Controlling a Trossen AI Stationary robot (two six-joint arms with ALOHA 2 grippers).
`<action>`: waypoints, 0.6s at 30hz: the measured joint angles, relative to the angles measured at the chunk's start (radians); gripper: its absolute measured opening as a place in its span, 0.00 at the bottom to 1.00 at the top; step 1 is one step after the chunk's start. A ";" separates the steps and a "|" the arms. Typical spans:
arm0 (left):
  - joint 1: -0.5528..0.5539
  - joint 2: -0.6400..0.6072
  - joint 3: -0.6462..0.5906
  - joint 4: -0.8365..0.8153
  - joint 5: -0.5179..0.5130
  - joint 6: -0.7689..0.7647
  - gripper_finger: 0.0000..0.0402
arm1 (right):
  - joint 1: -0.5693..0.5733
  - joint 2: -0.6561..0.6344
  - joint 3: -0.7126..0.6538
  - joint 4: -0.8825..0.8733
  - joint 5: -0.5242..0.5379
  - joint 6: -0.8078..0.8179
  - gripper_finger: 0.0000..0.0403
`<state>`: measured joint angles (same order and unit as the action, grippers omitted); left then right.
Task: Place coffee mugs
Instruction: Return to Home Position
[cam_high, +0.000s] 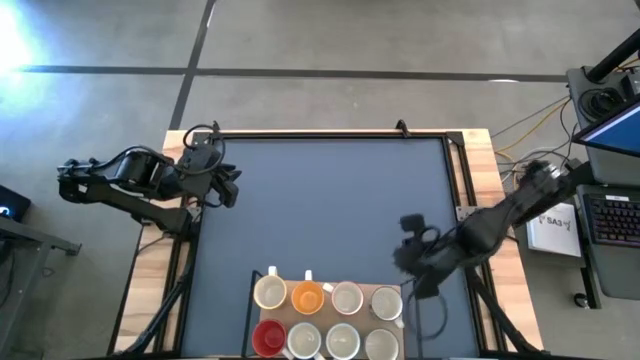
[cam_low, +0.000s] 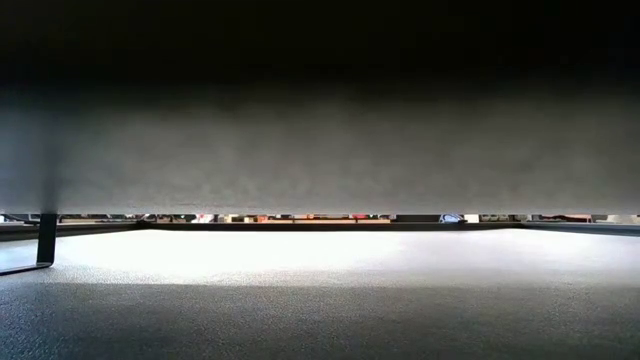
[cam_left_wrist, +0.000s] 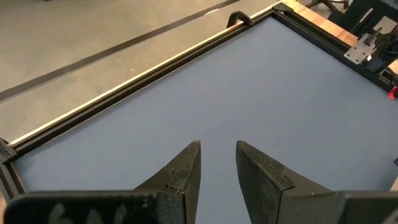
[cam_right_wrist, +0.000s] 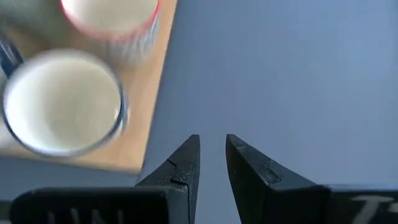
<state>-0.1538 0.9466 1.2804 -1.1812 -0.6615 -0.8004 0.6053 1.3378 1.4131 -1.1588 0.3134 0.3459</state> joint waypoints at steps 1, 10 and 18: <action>0.000 0.000 0.000 0.000 0.000 -0.003 0.21 | -0.010 -0.050 -0.041 0.052 0.006 0.001 0.16; 0.000 0.000 0.000 0.000 -0.006 -0.037 0.21 | -0.154 -0.453 -0.446 0.598 0.019 -0.113 0.16; 0.000 0.000 0.000 -0.001 -0.009 -0.056 0.21 | -0.304 -0.640 -0.759 0.916 -0.100 -0.137 0.16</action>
<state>-0.1535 0.9463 1.2804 -1.1820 -0.6701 -0.8562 0.3010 0.6977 0.6542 -0.2428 0.2138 0.2091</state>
